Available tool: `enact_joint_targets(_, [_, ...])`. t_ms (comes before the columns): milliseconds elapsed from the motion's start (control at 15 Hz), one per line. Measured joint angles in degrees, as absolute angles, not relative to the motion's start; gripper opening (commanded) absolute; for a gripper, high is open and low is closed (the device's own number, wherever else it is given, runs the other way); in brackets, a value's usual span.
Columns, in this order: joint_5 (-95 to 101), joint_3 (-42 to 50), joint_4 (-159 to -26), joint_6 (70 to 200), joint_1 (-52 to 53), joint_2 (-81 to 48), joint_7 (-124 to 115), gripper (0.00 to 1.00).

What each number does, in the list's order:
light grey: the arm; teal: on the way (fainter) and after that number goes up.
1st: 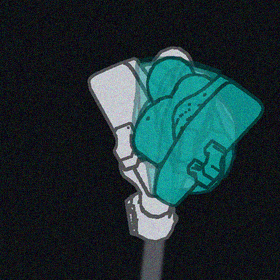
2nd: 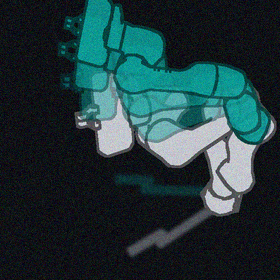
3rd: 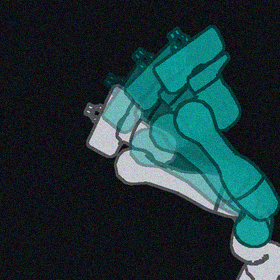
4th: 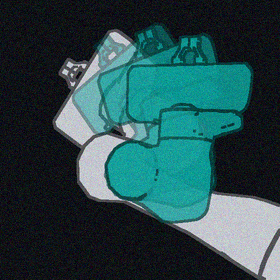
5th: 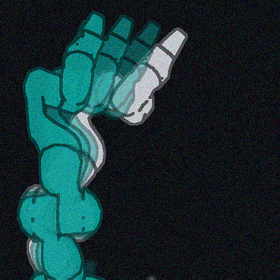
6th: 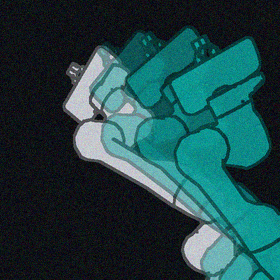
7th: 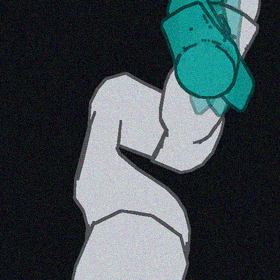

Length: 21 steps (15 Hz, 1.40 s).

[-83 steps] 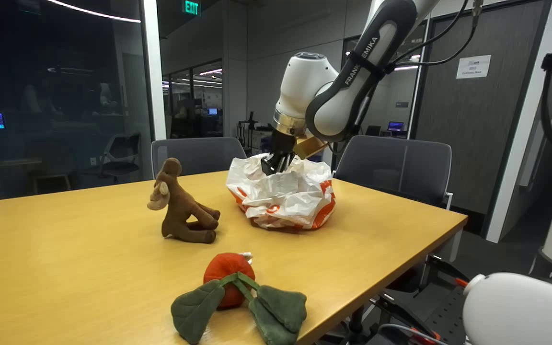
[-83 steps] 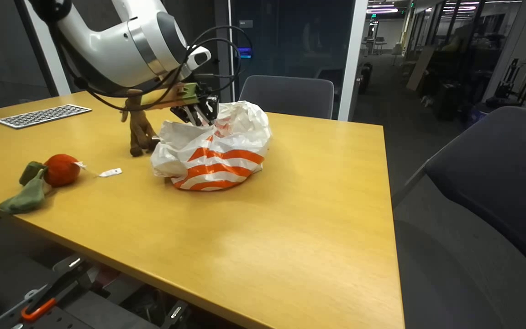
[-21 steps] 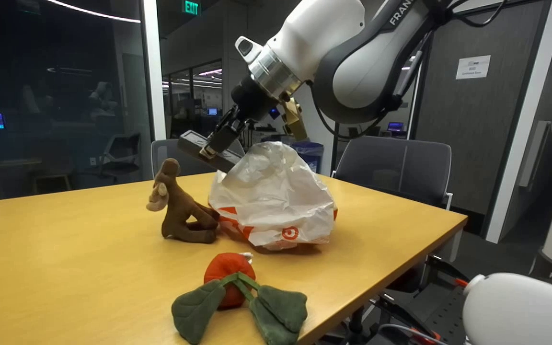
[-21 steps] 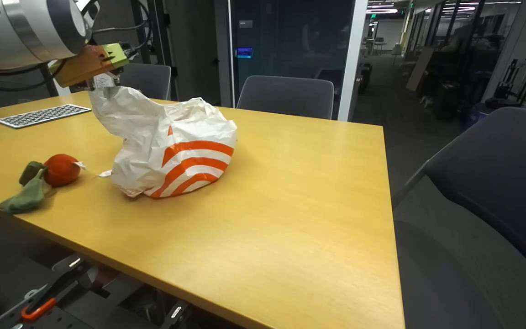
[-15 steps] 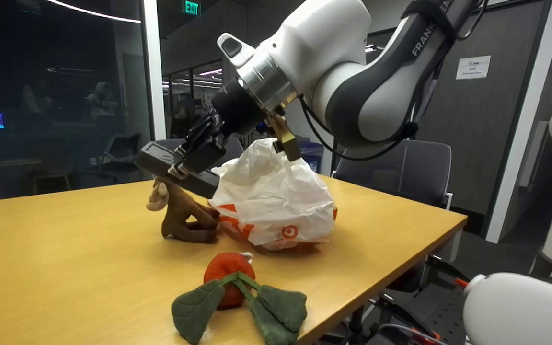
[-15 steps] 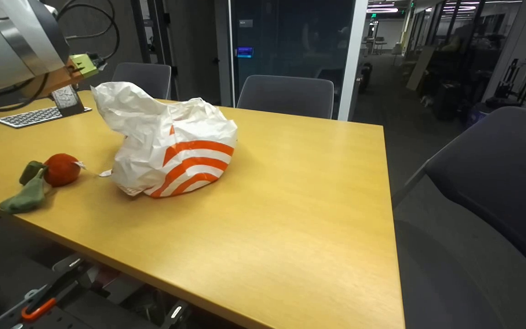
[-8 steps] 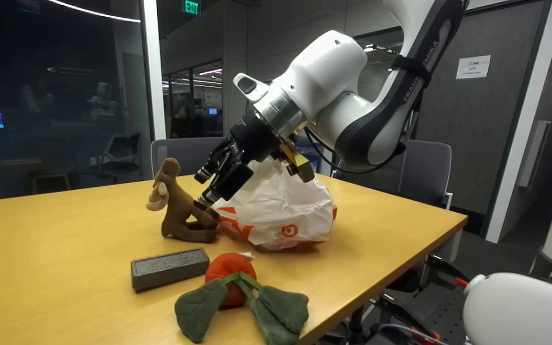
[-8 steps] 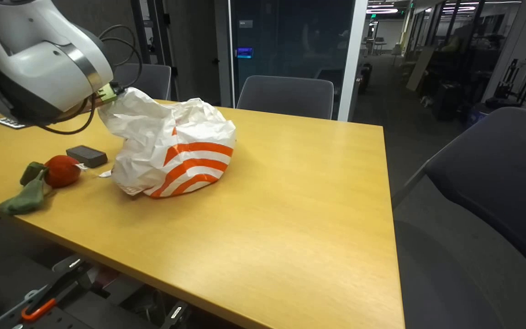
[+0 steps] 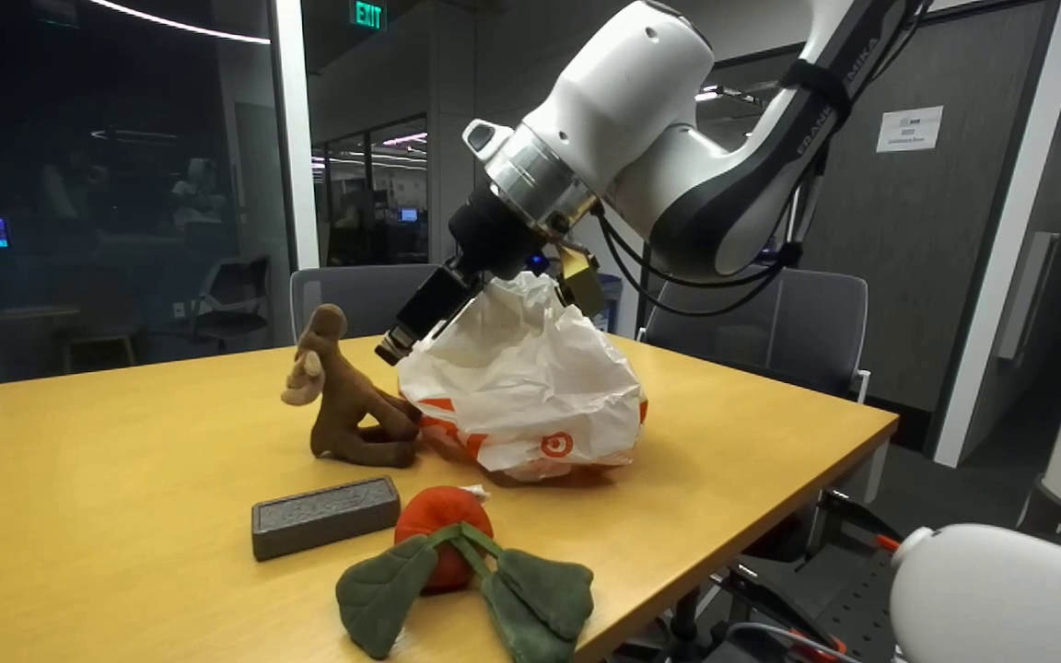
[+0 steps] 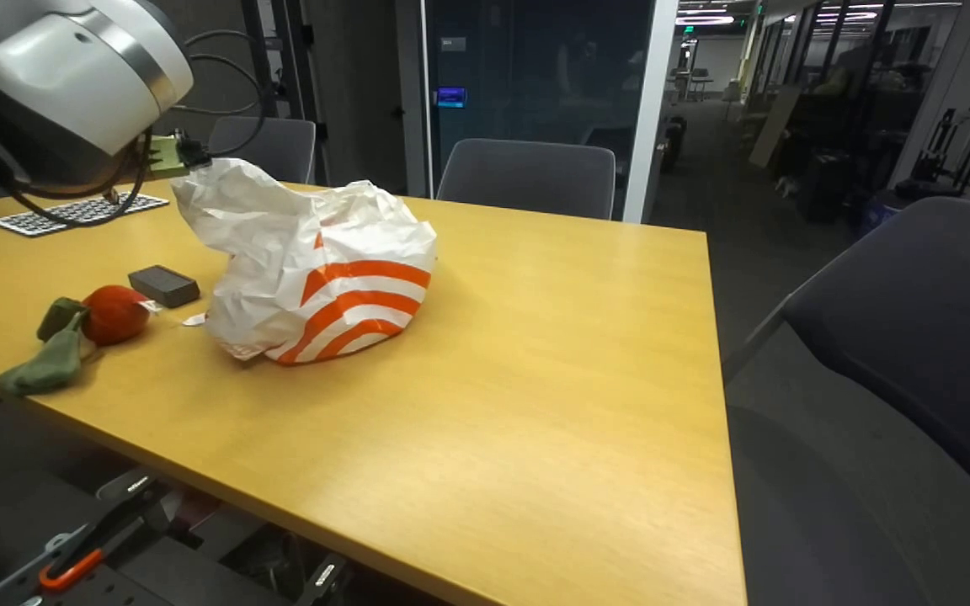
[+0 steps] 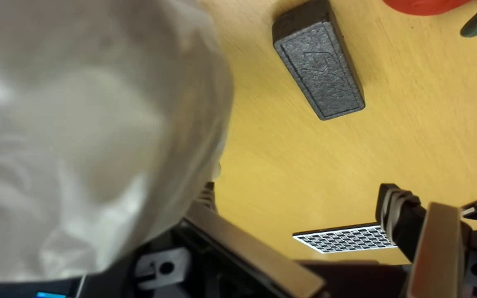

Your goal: Move the objects, which are in the plastic, to the table

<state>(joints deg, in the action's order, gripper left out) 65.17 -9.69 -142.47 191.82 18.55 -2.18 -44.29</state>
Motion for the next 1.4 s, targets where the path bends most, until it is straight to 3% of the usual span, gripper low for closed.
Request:
enact_joint_targets(333, [53.7,-12.2,-146.2,180.7,20.3,4.7,-45.3,1.0])
enact_joint_targets(733, [25.4,-11.7,-146.5,159.7,27.8,13.8,-36.8,1.0])
enact_joint_targets(1067, [16.7,-18.0,-139.8,137.7,23.6,26.3,-29.2,1.0])
enact_joint_targets(1400, [10.5,-18.7,-127.3,114.2,20.1,32.0,-23.5,1.0])
